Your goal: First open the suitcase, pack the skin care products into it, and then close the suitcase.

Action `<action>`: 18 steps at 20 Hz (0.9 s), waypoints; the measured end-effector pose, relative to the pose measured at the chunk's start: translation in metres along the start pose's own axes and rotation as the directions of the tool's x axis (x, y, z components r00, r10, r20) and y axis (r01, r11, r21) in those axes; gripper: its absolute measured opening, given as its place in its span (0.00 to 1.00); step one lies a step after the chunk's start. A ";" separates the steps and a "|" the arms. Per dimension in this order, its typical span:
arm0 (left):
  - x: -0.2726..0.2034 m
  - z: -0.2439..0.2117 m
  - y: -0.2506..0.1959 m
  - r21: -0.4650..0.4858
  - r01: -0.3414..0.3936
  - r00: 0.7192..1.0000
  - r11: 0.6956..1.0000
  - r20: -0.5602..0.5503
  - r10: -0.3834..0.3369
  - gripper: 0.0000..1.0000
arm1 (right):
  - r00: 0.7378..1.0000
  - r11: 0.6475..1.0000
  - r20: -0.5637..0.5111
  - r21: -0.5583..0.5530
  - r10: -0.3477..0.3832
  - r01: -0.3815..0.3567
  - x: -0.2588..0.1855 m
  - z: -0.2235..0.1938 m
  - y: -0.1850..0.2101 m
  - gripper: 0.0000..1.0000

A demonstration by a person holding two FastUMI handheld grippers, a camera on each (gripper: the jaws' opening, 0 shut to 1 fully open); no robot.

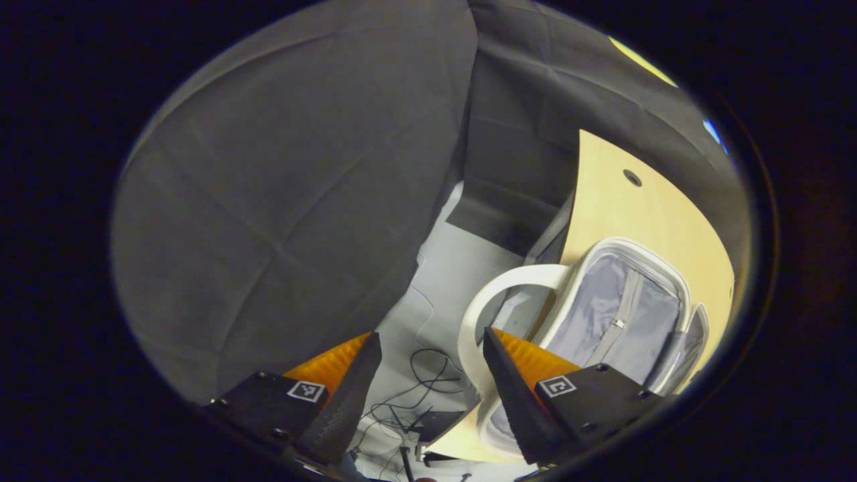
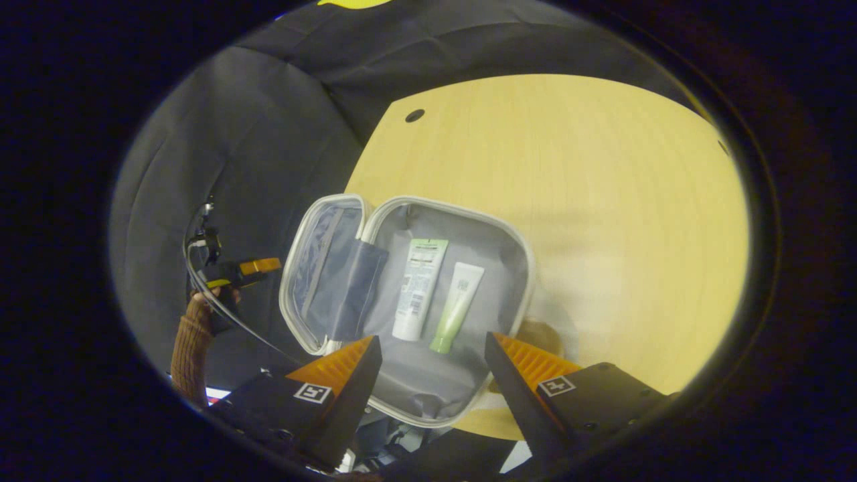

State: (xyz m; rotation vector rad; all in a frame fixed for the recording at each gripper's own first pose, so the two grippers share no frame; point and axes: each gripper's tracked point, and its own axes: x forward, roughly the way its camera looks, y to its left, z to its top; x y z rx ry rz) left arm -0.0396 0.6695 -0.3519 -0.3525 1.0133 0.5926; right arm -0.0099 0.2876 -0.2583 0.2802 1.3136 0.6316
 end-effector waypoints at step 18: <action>0.060 -0.028 -0.048 -0.782 0.275 0.930 0.560 0.068 -0.362 0.34 | 0.991 0.979 0.069 0.180 -0.112 0.099 -0.048 -0.026 -0.081 0.95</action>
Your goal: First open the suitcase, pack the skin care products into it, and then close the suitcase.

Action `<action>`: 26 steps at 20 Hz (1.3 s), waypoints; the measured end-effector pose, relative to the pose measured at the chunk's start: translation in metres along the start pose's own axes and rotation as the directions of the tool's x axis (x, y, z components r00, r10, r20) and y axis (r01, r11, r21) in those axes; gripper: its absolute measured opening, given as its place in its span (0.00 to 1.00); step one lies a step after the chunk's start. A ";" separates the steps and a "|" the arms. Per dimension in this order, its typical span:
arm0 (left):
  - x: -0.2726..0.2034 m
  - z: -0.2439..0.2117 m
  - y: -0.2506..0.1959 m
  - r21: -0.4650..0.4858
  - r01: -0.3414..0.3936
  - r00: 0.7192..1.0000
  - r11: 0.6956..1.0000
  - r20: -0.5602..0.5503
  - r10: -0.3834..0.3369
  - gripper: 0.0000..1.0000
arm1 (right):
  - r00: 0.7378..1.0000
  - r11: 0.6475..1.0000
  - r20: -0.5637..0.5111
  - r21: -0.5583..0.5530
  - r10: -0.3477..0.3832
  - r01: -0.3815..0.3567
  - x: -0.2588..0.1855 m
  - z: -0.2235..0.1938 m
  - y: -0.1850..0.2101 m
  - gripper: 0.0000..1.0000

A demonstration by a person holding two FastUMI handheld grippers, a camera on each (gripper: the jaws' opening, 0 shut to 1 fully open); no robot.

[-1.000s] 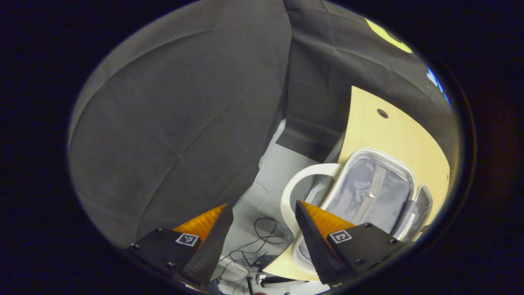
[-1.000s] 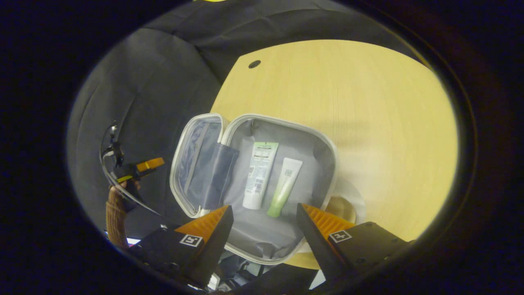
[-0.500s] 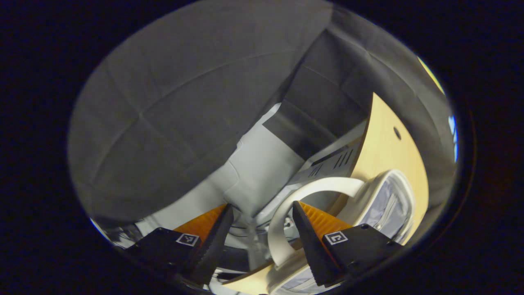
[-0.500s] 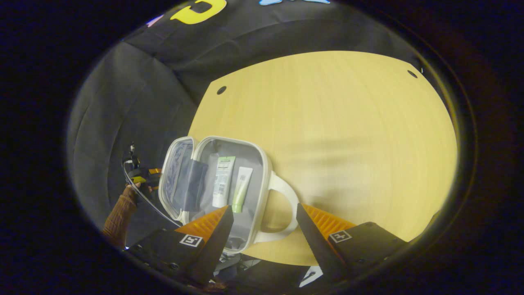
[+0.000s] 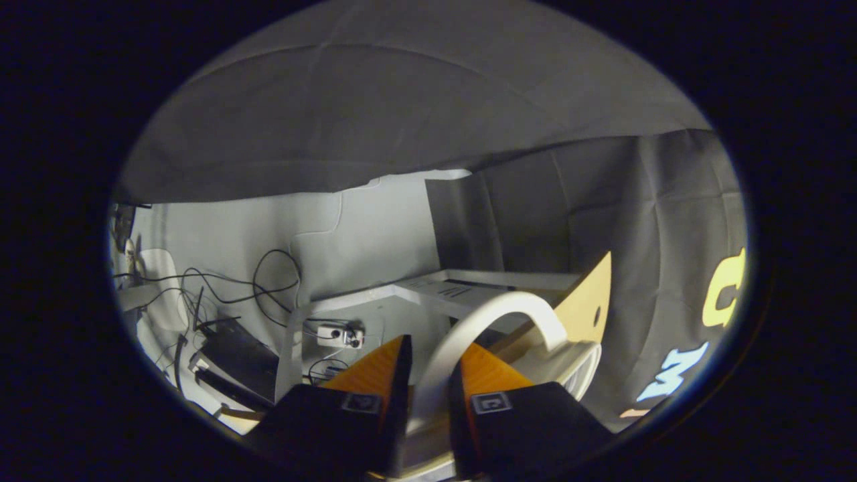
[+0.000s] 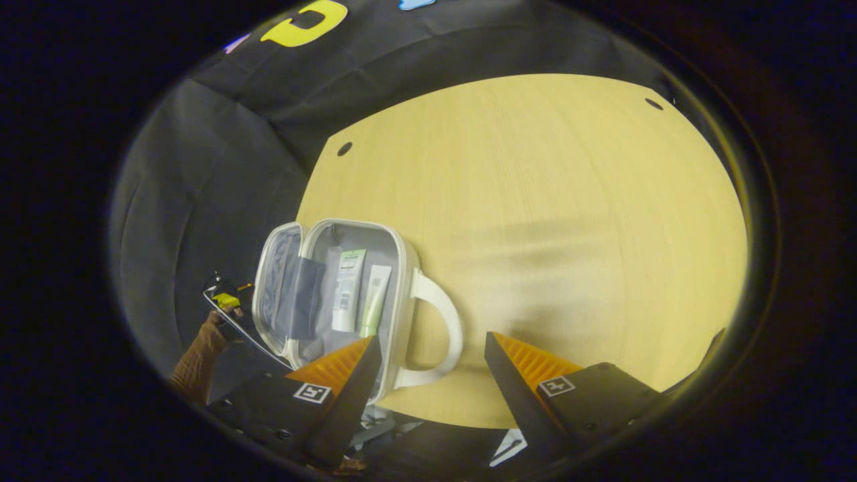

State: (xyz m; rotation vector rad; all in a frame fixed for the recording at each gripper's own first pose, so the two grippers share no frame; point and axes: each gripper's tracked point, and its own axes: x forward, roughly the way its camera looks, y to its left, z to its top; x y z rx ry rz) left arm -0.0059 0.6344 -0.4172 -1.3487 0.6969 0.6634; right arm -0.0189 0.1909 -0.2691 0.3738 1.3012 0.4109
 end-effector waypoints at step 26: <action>-0.278 -0.318 -0.210 0.690 -0.125 0.869 0.713 0.422 -0.257 0.24 | 0.990 0.986 0.068 0.108 0.121 -0.128 -0.073 0.007 -0.127 0.95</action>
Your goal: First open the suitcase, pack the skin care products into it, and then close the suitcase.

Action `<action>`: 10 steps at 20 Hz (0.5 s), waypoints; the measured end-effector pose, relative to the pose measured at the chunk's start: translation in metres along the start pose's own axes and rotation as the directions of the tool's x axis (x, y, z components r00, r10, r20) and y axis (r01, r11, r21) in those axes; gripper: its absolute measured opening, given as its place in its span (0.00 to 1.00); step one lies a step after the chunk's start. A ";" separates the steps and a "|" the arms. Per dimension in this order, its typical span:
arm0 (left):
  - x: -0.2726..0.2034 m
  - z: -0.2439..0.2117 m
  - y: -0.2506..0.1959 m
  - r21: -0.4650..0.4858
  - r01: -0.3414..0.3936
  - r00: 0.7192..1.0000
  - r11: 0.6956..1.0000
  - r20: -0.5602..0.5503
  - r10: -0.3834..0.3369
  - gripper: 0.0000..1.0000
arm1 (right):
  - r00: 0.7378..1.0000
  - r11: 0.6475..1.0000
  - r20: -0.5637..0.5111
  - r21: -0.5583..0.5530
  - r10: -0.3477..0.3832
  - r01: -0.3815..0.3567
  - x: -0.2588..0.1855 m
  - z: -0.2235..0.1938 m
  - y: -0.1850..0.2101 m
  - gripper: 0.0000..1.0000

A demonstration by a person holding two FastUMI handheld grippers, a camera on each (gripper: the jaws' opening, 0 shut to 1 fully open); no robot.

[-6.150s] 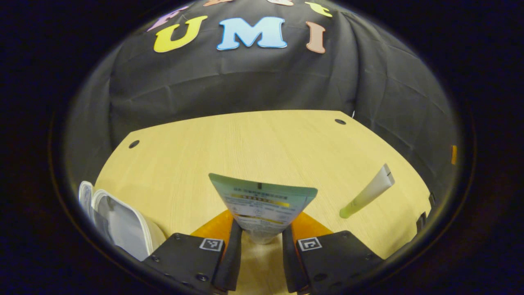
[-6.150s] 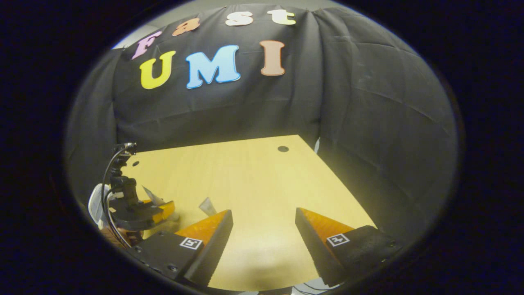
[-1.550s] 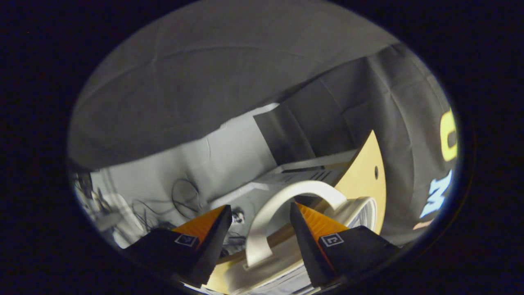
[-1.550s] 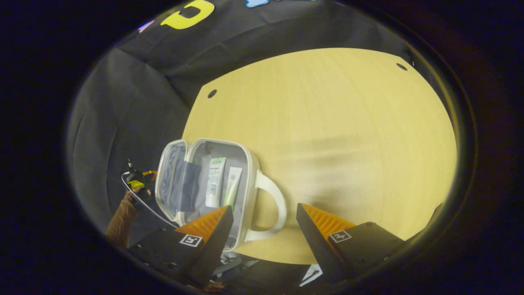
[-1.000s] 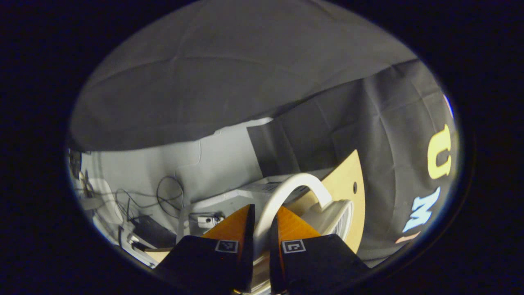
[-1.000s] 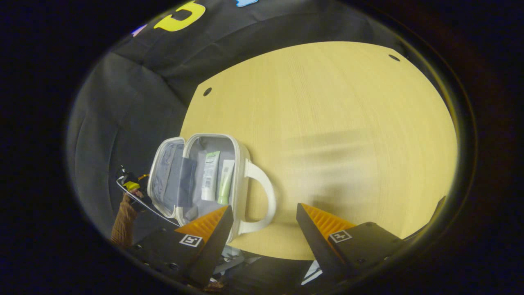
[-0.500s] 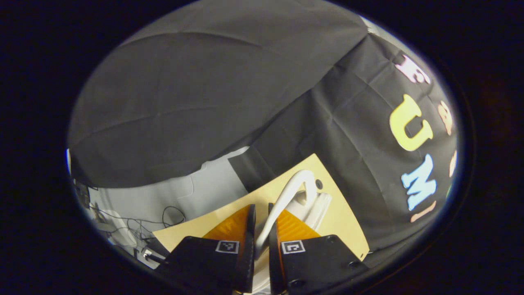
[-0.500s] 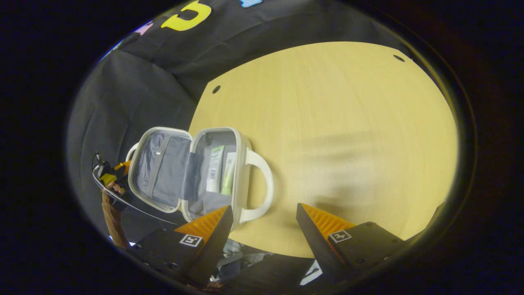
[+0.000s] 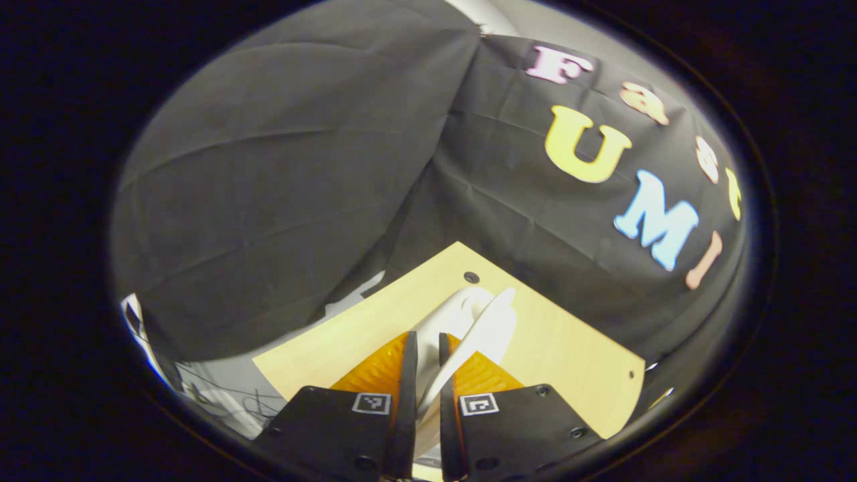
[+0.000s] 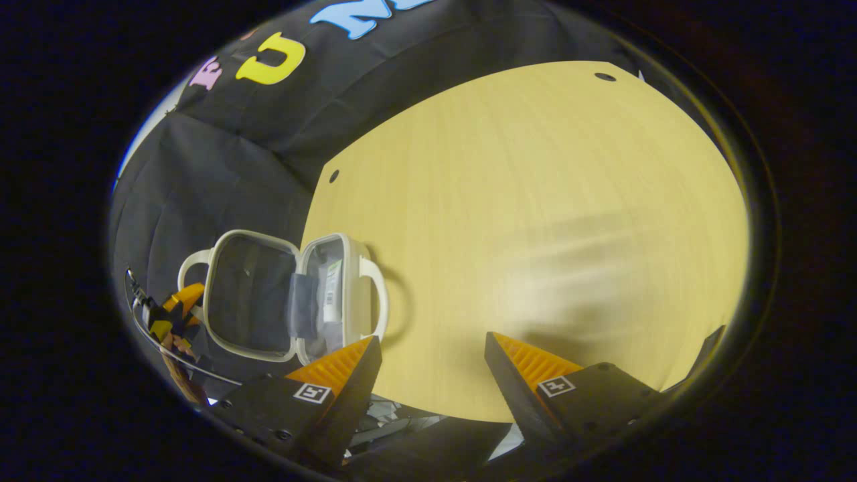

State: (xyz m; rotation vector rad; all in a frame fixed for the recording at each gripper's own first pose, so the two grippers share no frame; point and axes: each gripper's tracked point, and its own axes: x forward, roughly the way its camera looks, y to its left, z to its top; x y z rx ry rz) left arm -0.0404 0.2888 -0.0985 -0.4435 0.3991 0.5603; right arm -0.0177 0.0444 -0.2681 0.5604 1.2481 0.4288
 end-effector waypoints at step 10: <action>-0.003 -0.160 -0.138 0.242 0.042 0.993 0.969 -0.121 -0.013 0.23 | 0.995 0.986 0.095 0.166 0.004 -0.020 -0.051 0.032 -0.080 0.95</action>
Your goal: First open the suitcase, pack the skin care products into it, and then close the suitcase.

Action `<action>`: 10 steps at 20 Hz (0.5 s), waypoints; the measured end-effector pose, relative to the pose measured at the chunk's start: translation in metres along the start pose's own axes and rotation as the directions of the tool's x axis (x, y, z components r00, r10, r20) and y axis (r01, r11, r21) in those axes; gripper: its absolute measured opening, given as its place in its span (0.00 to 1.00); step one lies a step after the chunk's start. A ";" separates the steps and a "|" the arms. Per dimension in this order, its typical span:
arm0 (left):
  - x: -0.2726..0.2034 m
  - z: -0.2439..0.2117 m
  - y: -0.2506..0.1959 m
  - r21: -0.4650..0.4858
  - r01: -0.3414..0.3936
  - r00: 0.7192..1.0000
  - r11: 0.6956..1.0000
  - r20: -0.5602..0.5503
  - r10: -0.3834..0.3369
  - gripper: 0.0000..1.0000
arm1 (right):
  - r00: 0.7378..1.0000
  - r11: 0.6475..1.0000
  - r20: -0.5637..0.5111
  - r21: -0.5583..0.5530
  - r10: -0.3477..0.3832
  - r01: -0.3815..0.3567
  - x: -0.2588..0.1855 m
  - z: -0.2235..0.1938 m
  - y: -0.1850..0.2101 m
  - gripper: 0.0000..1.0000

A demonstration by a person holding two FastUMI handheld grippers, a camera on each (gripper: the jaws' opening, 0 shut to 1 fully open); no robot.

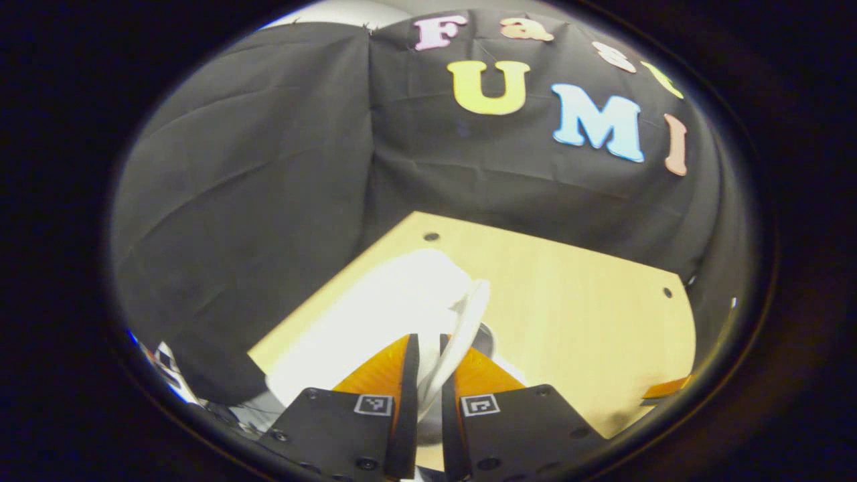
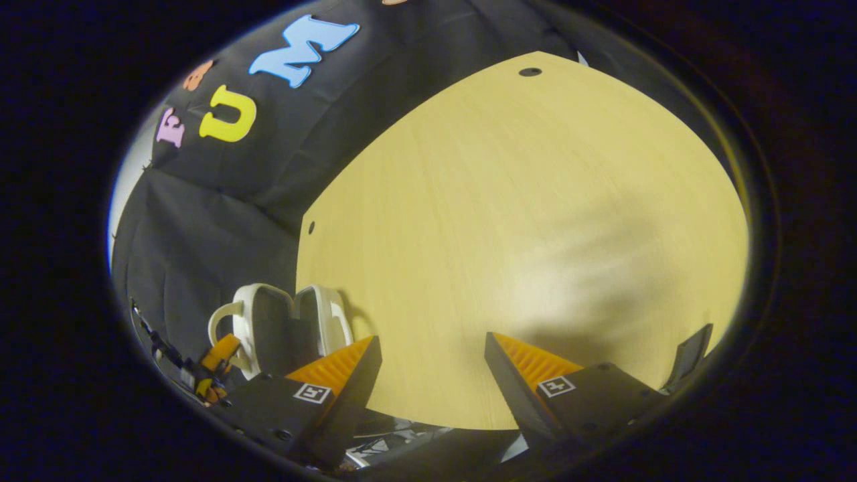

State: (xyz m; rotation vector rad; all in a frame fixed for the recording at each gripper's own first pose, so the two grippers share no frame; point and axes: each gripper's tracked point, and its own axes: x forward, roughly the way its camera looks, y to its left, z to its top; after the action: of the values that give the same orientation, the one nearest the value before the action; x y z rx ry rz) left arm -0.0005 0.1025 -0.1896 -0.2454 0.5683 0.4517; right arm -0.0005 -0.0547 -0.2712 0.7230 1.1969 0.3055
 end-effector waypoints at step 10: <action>0.024 -0.084 -0.062 0.095 -0.010 0.994 0.995 -0.104 0.020 0.49 | 1.000 0.999 -0.007 -0.029 0.026 -0.026 -0.036 0.001 -0.040 0.95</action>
State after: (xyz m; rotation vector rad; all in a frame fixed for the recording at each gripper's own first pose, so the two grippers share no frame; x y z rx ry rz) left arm 0.0079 0.0279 -0.2654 -0.1747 0.6926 0.4268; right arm -0.0185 -0.1053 -0.2702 0.7130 1.1877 0.3464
